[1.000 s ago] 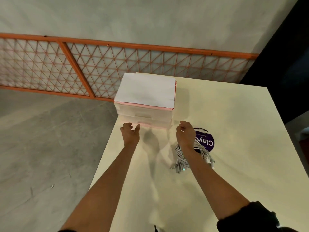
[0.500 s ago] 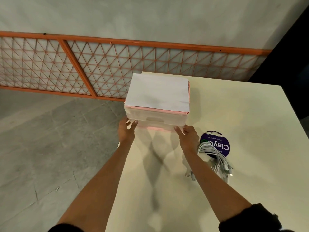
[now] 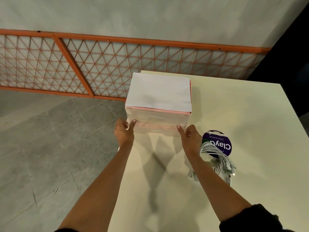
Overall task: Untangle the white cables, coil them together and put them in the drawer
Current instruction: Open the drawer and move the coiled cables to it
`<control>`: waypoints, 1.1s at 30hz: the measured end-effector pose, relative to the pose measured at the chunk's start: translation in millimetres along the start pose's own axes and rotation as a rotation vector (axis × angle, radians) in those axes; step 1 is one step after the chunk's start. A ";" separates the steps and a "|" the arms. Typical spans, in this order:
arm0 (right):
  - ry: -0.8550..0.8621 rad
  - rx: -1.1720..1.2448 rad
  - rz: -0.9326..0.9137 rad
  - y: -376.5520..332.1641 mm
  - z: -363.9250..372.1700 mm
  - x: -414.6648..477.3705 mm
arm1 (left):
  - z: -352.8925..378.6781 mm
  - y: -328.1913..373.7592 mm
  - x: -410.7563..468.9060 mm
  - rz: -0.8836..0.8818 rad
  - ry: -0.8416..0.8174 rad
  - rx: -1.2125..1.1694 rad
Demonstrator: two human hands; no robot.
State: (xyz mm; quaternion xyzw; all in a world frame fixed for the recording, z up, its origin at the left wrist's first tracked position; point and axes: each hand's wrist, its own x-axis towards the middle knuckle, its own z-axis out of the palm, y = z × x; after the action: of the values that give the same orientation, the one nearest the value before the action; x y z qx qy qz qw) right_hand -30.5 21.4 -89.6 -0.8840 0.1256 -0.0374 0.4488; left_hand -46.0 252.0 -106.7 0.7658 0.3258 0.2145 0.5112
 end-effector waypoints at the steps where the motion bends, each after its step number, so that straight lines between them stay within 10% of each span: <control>1: -0.006 -0.005 -0.004 1.8 -0.3 -2.1 | -2.7 -1.0 -1.7 -0.002 0.001 0.014; 27: -0.286 -0.196 0.024 20.8 -33.7 -70.9 | -57.5 -15.9 -84.4 -0.102 0.082 0.157; 33: -0.205 -0.240 -0.041 12.8 -59.2 -53.9 | -37.4 10.3 -109.0 0.135 0.173 0.309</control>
State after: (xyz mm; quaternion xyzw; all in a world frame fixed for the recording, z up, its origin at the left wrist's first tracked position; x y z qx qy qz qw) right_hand -95.6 -18.5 -62.2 -0.9328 0.0645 0.0593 0.3496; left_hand -143.7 195.0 -82.4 0.8342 0.3454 0.2607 0.3419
